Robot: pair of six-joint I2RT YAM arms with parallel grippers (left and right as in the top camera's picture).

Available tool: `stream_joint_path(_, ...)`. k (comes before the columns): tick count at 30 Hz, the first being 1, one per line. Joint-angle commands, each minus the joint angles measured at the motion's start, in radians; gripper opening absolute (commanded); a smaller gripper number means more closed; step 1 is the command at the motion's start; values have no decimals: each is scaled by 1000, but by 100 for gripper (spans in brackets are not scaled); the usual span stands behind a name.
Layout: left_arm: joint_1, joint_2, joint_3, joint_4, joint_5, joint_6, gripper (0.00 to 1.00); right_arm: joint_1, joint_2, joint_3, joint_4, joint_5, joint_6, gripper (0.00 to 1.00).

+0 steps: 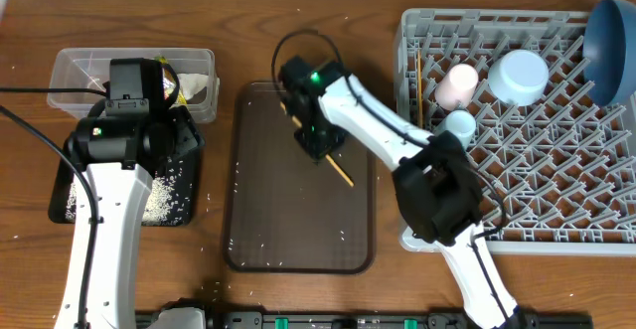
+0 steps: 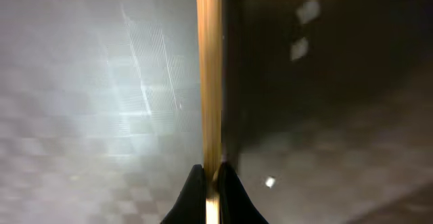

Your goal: Sort waste into correct bins and load items into the dishwasher rack

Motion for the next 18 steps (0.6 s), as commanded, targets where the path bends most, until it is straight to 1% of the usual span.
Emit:
stream_joint_path(1,3,4,5,-7,-8,-2,77,-73,-33,140,-47,-2,88,1)
stream_joint_path(4,3,4,5,-8,-8,-2,76,-135,-63,234,-105,-1,153,1)
stream_joint_path(8,3,4,5,-7,-8,-2,77,-232,-108,303,-157,4,225,1)
stream_joint_path(12,3,4,5,-7,-8,-2,77,-343,-145,304,-189,55,301,1)
stream_joint_path(18,3,4,5,-7,-8,-2,77,-470,-145,272,-216,58,330,1)
